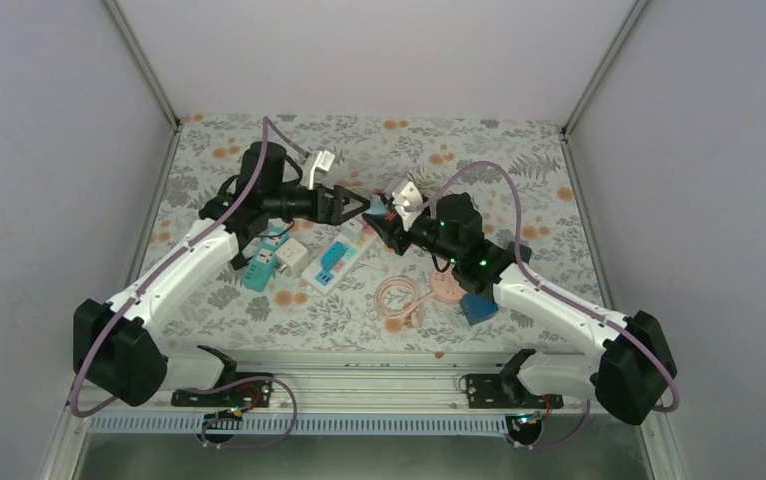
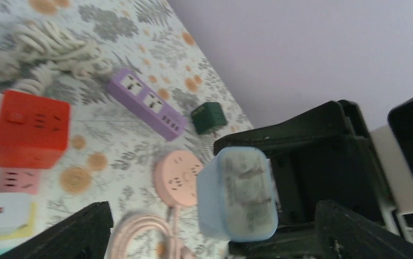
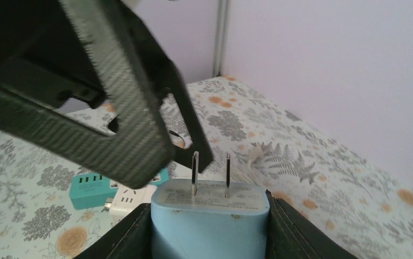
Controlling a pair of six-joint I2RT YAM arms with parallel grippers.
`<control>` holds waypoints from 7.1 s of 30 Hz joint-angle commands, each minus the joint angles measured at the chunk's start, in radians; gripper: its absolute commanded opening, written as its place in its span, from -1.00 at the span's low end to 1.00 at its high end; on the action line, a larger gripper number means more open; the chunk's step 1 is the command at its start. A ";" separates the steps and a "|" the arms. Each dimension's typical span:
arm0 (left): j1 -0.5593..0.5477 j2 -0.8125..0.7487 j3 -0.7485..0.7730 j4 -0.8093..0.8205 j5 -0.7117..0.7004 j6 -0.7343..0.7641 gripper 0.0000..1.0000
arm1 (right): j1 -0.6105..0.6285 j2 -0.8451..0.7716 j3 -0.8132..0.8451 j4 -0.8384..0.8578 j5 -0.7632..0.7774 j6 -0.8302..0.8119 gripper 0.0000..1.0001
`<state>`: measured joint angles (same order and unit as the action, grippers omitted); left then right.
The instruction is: Insert the plug
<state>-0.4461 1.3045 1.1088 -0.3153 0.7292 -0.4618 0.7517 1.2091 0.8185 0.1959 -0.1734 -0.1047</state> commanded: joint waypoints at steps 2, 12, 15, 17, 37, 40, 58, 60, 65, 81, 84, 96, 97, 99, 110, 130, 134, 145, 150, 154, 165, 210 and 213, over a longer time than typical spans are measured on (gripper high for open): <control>0.001 0.026 0.020 0.054 0.164 -0.061 0.76 | 0.014 -0.027 -0.007 0.091 -0.092 -0.184 -0.14; -0.015 0.099 0.068 -0.102 0.135 0.080 -0.03 | 0.016 0.041 0.052 -0.008 -0.087 -0.223 -0.15; -0.021 0.106 0.068 -0.122 0.127 0.107 -0.01 | 0.017 0.063 0.080 -0.052 -0.080 -0.204 -0.15; -0.026 0.106 0.064 -0.126 0.125 0.122 0.01 | 0.017 0.079 0.097 -0.078 -0.078 -0.195 -0.16; -0.003 -0.056 0.002 0.182 -0.048 0.053 -0.80 | -0.186 -0.043 0.050 0.074 -0.364 0.528 0.95; -0.003 -0.113 -0.048 0.383 -0.063 -0.063 -0.80 | -0.225 0.020 0.058 0.182 -0.469 0.832 0.95; -0.016 -0.205 -0.240 0.857 -0.146 -0.506 -0.79 | -0.177 0.228 0.084 0.825 -0.559 1.420 0.47; -0.016 -0.204 -0.241 0.865 -0.145 -0.502 -0.79 | -0.174 0.263 0.099 0.848 -0.582 1.471 0.37; -0.016 -0.195 -0.243 0.867 -0.139 -0.499 -0.79 | -0.163 0.309 0.127 0.892 -0.604 1.540 0.23; -0.016 -0.190 -0.257 0.876 -0.126 -0.512 -0.77 | -0.157 0.398 0.179 1.093 -0.660 1.640 -0.17; -0.016 -0.189 -0.259 0.863 -0.123 -0.501 -0.72 | -0.159 0.394 0.174 1.084 -0.659 1.617 -0.50; -0.005 -0.300 -0.150 0.327 -0.479 -0.148 0.75 | -0.298 0.268 0.301 0.192 -0.632 0.879 -0.78; -0.005 -0.315 -0.143 0.282 -0.538 -0.111 0.79 | -0.313 0.269 0.365 0.001 -0.580 0.740 -0.78; -0.005 -0.350 -0.134 0.203 -0.643 -0.042 0.81 | -0.334 0.284 0.468 -0.338 -0.450 0.503 -0.78; -0.003 -0.389 -0.114 0.063 -0.844 0.131 0.88 | -0.483 0.413 0.650 -0.774 0.039 0.083 -0.78; 0.026 -0.309 -0.130 0.073 -0.838 0.110 0.89 | -0.601 0.567 0.561 -0.903 0.075 -0.120 -0.84; 0.026 -0.318 -0.137 0.076 -0.835 0.098 0.90 | -0.603 0.570 0.557 -0.901 0.083 -0.129 -0.84; 0.026 -0.303 -0.132 0.078 -0.820 0.088 0.89 | -0.602 0.602 0.536 -0.896 0.127 -0.126 -0.83; 0.026 -0.308 -0.139 0.074 -0.823 0.080 0.89 | -0.600 0.616 0.533 -0.883 0.146 -0.125 -0.83; 0.026 -0.307 -0.149 0.079 -0.821 0.075 0.90 | -0.600 0.621 0.537 -0.853 0.125 -0.126 -0.84; 0.027 -0.298 -0.155 0.082 -0.815 0.070 0.90 | -0.599 0.650 0.533 -0.844 0.105 -0.127 -0.83; 0.027 -0.295 -0.193 0.094 -0.835 0.068 0.91 | -0.511 0.861 0.715 -0.877 0.242 0.420 -0.91; 0.026 -0.294 -0.194 0.096 -0.836 0.071 0.91 | -0.505 0.869 0.736 -0.883 0.265 0.484 -0.90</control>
<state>-0.4236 1.0107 0.9253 -0.2420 -0.0978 -0.3832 0.2310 2.0193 1.5467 -0.6926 0.0692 0.1967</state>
